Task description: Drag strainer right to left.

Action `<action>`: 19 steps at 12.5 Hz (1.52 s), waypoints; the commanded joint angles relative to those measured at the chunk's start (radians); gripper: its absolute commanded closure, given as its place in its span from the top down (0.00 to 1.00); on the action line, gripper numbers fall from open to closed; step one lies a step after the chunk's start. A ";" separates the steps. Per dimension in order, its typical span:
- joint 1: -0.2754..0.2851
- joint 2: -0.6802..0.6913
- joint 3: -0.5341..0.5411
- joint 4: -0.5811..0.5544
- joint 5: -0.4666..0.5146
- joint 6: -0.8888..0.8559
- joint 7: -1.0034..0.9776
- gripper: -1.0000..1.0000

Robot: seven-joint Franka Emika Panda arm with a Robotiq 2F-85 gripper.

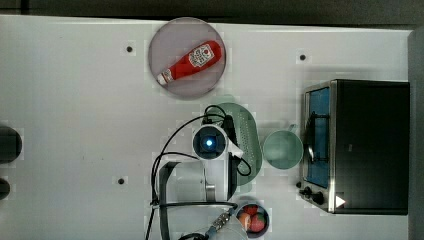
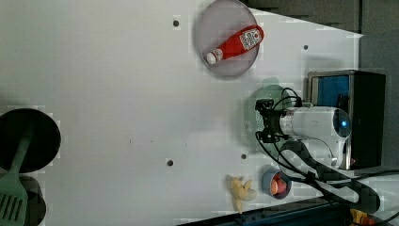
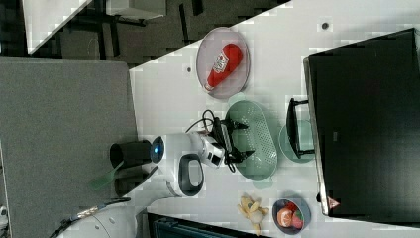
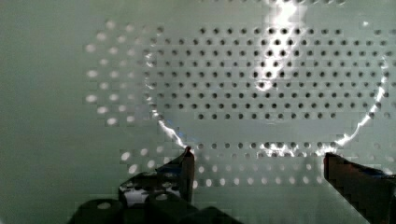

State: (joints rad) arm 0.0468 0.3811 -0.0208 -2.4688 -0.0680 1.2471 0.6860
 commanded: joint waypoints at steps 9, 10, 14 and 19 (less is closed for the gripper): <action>0.028 -0.024 0.137 0.020 0.041 -0.010 0.285 1.00; 0.040 -0.022 0.151 0.022 0.045 -0.010 0.301 1.00; 0.092 -0.006 0.191 0.044 0.051 -0.014 0.419 1.00; 0.172 0.039 0.211 0.110 0.063 -0.022 0.486 1.00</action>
State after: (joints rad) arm 0.2058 0.4065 0.1808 -2.3984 -0.0365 1.2100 1.0977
